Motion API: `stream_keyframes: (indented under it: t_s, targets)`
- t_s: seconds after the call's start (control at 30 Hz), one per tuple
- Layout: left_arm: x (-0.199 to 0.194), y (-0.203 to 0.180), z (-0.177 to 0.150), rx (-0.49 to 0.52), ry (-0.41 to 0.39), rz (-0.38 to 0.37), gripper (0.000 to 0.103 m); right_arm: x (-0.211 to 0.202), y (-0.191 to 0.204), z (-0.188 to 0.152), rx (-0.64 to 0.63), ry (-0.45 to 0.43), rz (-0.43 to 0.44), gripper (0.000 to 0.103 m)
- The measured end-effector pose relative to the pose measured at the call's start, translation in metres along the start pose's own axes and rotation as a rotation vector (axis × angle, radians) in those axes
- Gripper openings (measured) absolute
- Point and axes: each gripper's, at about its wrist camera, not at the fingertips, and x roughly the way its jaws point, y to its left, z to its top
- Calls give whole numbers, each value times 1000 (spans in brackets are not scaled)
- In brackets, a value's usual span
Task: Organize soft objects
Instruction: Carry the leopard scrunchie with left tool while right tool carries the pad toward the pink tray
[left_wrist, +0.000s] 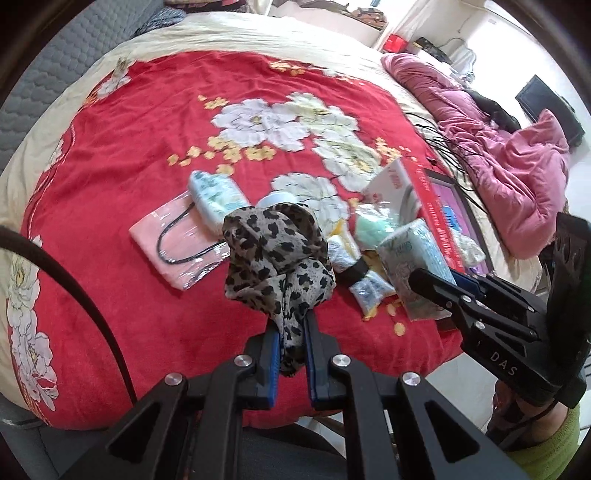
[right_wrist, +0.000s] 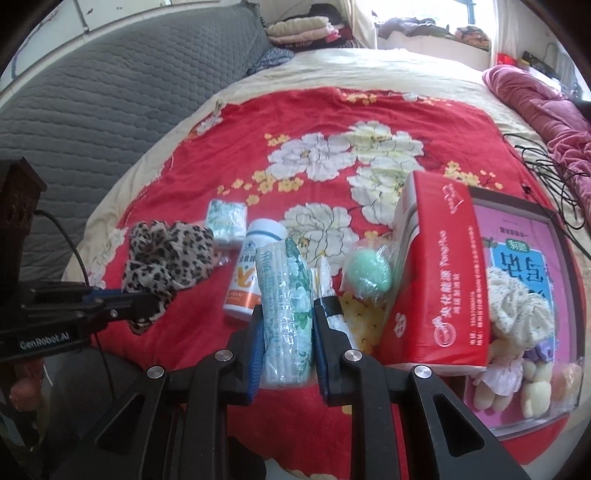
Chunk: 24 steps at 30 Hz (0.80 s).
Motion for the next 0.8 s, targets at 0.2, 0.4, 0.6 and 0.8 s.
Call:
stream_keyframes:
  t_s: [0.2, 0.4, 0.6, 0.8]
  targets:
    - [-7, -32, 2, 60, -13, -5, 11, -25, -9, 5, 31, -45, -4, 24]
    - [-12, -63, 6, 120, -24, -15, 11, -53, -30, 5, 82, -90, -17, 24]
    - [-20, -92, 8, 169, -44, -32, 11, -71, -50, 1, 119, -115, -40, 24]
    - [-23, -119, 10, 222, -55, -36, 11, -87, -66, -2, 142, -143, -66, 24]
